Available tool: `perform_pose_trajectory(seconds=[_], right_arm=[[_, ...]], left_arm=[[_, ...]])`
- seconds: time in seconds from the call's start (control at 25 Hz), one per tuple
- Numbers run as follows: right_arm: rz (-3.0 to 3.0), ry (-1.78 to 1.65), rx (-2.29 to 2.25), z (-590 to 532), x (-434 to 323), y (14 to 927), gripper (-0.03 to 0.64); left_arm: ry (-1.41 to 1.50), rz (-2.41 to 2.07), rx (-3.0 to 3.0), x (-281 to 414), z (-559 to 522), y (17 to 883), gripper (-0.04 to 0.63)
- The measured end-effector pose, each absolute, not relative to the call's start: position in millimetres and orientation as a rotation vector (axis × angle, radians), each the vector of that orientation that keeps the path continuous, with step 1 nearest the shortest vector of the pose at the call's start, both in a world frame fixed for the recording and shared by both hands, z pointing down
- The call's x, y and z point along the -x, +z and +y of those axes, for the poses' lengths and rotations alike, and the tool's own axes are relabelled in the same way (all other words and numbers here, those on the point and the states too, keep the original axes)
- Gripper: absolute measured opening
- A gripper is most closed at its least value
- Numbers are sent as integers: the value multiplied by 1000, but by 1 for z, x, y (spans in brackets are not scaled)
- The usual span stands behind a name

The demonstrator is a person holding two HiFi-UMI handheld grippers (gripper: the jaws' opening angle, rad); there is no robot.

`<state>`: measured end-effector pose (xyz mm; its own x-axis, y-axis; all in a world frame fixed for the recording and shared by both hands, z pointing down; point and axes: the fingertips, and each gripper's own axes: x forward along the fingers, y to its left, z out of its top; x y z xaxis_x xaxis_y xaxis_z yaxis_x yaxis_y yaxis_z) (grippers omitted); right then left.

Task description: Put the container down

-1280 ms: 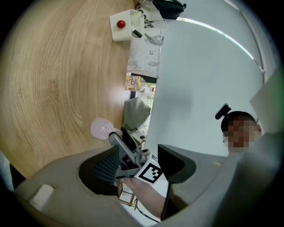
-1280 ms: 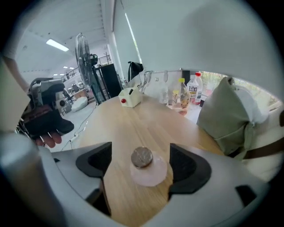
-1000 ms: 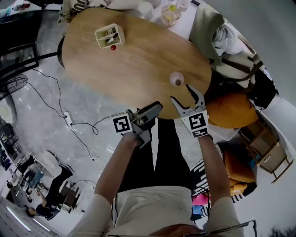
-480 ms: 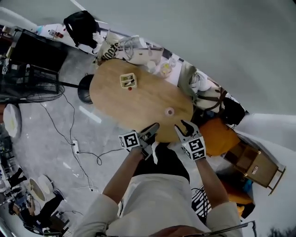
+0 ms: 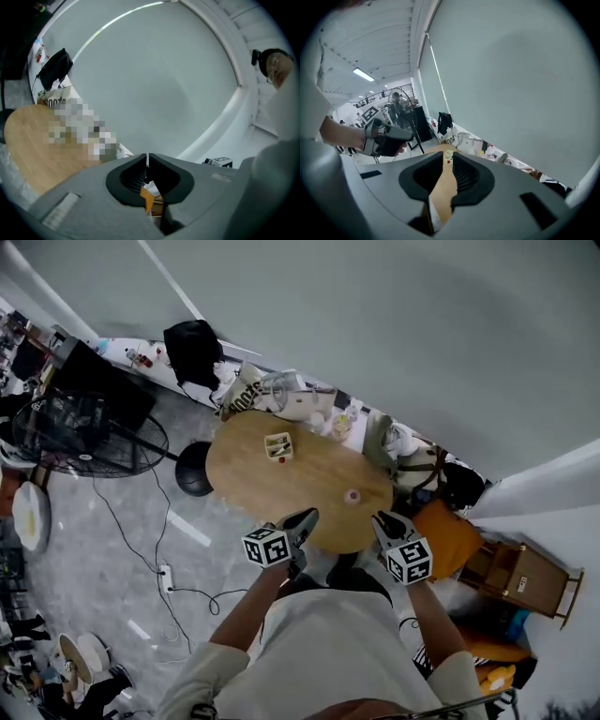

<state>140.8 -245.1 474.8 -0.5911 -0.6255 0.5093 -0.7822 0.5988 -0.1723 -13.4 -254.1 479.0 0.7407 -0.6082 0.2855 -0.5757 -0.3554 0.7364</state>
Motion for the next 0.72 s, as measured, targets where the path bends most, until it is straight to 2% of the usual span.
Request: perform_pose_trajectory(seconds=[0.4, 0.72], right_arm=[[-2446, 346, -1296, -149, -73, 398, 8], [-2447, 266, -1432, -65, -53, 356, 3]], left_arm=[[70, -818, -2338, 69, -169, 411, 23], [110, -731, -2507, 84, -112, 380, 23]])
